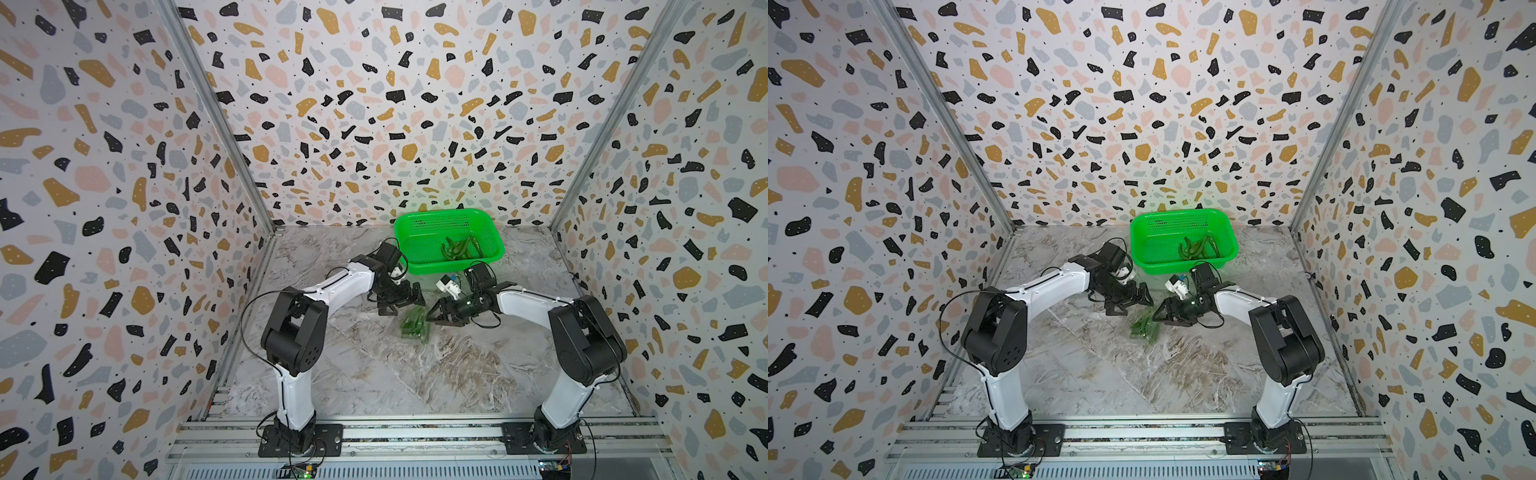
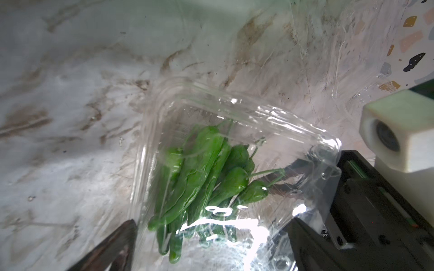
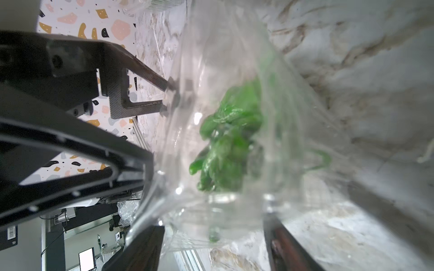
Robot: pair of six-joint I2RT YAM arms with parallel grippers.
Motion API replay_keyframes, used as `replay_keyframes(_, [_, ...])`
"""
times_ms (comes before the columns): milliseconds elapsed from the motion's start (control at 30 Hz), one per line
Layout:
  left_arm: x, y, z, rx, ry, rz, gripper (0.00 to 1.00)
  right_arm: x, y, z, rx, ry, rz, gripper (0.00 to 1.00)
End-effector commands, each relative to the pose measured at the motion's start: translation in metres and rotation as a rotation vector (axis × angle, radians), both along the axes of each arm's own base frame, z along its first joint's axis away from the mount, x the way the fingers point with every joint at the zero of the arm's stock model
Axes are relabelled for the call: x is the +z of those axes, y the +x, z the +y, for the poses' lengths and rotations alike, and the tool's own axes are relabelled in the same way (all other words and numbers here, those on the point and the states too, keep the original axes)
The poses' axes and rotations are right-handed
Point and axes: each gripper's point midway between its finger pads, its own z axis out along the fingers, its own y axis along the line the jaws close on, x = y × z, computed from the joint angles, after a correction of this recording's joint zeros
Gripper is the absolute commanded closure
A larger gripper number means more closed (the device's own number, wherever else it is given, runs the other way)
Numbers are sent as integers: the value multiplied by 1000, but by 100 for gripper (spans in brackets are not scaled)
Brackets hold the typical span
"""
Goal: Take small green peppers out of containers
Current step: Open the packing box at the center of the board.
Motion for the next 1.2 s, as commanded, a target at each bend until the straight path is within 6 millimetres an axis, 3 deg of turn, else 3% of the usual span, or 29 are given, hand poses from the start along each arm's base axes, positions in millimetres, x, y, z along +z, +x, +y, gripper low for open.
replay_keyframes(0, [22,-19,-23,-55,-106,11,0,0,8,6,-13,-13,-33,31])
replay_keyframes(100, [26,-19,-27,-47,-135,13,1,-5,11,7,-23,-18,-27,31])
replay_keyframes(333, [42,-19,-35,3,-216,16,0,32,7,23,56,124,-155,26])
replay_keyframes(400, [47,-20,-33,11,-215,12,0,31,2,21,73,125,-157,25])
replay_keyframes(533, [53,-24,-27,11,-188,4,0,10,-10,12,78,64,-114,26])
replay_keyframes(667, [45,-27,-13,2,-83,0,0,-13,-14,-7,57,-75,-94,34])
replay_keyframes(900, [39,-29,15,-24,113,-40,0,-24,-16,-26,2,-113,-67,63])
replay_keyframes(1167, [54,-48,28,-117,341,-102,0,-21,-16,-29,-23,-137,-56,66])
